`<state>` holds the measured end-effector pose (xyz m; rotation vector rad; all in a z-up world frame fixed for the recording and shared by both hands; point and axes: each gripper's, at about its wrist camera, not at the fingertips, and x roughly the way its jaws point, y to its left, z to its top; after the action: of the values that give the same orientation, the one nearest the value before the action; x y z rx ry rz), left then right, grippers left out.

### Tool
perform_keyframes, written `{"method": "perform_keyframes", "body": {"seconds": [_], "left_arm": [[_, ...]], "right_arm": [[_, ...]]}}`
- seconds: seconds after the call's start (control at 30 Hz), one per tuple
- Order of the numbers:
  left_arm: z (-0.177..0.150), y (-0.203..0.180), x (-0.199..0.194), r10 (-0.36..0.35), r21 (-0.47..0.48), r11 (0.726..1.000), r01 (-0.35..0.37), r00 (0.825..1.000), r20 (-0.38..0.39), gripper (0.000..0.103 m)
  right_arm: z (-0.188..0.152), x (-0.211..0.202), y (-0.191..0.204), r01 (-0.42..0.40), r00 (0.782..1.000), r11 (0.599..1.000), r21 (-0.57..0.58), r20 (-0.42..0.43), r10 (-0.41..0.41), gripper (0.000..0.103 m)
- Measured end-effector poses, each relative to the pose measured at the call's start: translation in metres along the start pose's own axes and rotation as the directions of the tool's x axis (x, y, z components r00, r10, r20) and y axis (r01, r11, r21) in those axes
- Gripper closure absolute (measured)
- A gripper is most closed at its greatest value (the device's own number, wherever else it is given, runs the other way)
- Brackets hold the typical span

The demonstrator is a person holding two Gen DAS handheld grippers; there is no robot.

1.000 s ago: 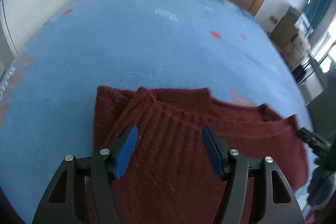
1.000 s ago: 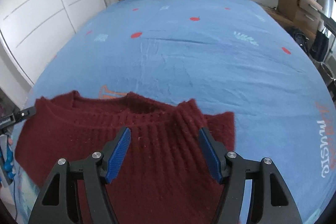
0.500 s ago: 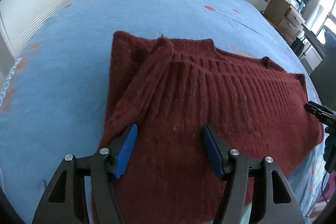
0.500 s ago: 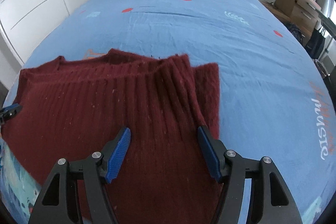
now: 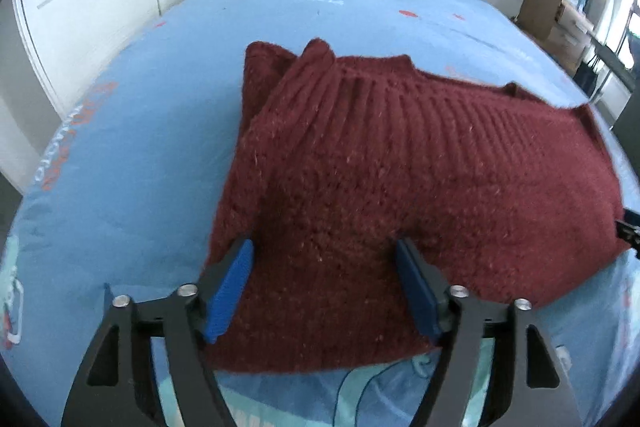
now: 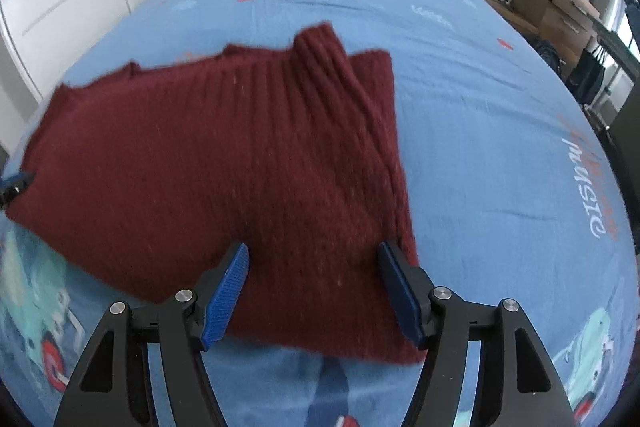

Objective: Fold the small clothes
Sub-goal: 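Lay the hem down and open both grippers, then press and smooth the folded sweater with both open grippers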

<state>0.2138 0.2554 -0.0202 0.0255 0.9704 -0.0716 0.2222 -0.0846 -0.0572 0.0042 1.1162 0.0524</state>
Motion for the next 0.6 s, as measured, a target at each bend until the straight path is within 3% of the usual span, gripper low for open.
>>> {"method": "perform_keyframes", "body": {"seconds": [0.27, 0.6], "left_arm": [[-0.003, -0.002, -0.002, 0.027, -0.031, 0.999, -0.027, 1.0, -0.009, 0.03], [-0.004, -0.003, 0.0, 0.038, -0.041, 0.998, -0.039, 0.999, -0.013, 0.026]], "right_arm": [[-0.015, -0.001, 0.001, 0.023, 1.0, 1.0, 0.012, 0.003, -0.024, 0.032], [-0.03, -0.014, -0.008, -0.008, 1.0, 0.999, 0.049, -0.007, 0.008, 0.032]]}}
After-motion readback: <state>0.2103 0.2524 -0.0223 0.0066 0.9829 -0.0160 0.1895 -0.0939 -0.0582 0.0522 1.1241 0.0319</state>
